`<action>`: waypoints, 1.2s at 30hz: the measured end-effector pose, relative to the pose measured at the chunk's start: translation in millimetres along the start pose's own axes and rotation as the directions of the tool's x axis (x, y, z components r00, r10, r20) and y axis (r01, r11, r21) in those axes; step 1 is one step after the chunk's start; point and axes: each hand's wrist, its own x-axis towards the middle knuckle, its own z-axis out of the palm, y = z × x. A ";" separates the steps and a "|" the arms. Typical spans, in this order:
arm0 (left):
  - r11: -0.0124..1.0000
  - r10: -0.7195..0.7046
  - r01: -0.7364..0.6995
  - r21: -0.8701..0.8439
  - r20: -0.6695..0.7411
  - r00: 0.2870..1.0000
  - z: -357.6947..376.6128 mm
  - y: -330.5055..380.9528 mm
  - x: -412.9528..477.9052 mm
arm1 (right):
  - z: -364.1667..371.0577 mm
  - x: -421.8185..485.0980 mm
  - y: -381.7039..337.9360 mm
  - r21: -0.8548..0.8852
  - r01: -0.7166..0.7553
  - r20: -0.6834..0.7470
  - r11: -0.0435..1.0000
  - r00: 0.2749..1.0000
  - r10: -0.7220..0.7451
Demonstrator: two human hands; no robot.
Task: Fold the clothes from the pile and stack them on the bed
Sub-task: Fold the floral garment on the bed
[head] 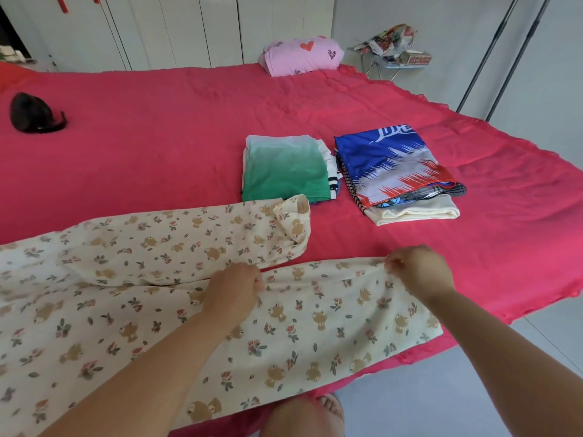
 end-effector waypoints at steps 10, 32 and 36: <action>0.997 -0.068 0.062 -0.038 -0.201 0.977 7.7 11.4 28.7 | 1.5 48.5 -13.0 -0.352 -0.059 -0.019 0.934 0.998 0.056; 0.994 0.105 -0.106 -0.013 -0.009 0.994 -6.2 -45.4 32.7 | 40.6 89.7 -155.2 0.256 -0.006 0.183 0.967 0.982 -0.042; 0.997 0.067 -0.071 -0.040 -0.093 0.993 -17.5 -65.7 40.9 | 18.3 92.4 -118.2 0.352 -0.190 0.033 0.917 0.981 0.190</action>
